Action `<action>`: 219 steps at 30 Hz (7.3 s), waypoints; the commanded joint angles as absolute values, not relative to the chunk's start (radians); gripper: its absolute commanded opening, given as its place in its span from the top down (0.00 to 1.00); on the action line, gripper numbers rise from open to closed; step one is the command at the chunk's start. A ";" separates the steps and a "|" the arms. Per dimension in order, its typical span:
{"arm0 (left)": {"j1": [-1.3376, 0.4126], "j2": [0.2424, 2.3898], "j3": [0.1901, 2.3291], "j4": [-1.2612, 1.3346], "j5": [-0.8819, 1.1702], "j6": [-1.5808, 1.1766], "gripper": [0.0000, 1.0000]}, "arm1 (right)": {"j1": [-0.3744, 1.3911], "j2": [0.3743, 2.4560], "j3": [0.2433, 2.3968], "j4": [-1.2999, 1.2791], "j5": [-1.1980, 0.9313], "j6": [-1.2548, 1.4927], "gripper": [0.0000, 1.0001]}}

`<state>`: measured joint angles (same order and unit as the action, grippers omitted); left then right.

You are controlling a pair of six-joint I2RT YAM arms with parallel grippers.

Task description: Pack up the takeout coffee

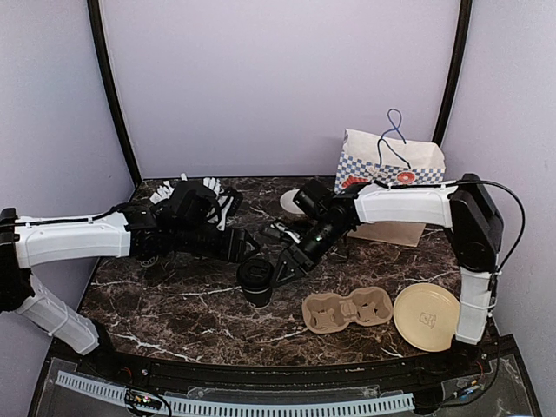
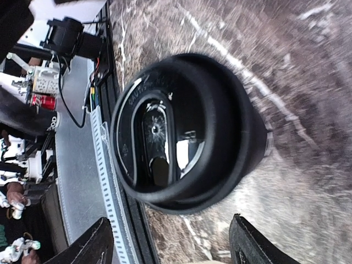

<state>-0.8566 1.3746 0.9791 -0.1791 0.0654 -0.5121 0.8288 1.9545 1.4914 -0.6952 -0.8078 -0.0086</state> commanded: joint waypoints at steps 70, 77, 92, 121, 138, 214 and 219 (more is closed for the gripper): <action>-0.856 1.352 1.126 -0.415 0.101 -0.182 0.22 | 0.765 1.882 1.623 -0.863 -0.605 -0.202 0.20; -0.893 1.451 1.252 -0.599 0.128 0.036 0.01 | 0.718 1.698 1.556 -0.845 -0.588 -0.345 0.21; -0.910 1.654 1.385 -0.718 0.090 0.088 0.06 | 0.713 1.626 1.464 -0.826 -0.551 -0.378 0.21; -0.946 1.605 1.354 -0.796 -0.042 -0.035 0.25 | 0.713 1.661 1.492 -0.830 -0.557 -0.375 0.24; -0.848 1.095 1.002 -0.961 -0.260 -0.535 0.25 | 0.712 1.699 1.535 -0.844 -0.573 -0.382 0.26; -0.131 1.515 1.211 -0.799 -0.076 -0.094 0.68 | 0.712 1.629 1.427 -0.803 -0.551 -0.381 0.28; -0.130 1.507 1.224 -0.812 -0.095 -0.098 0.81 | 0.712 1.633 1.430 -0.807 -0.552 -0.380 0.28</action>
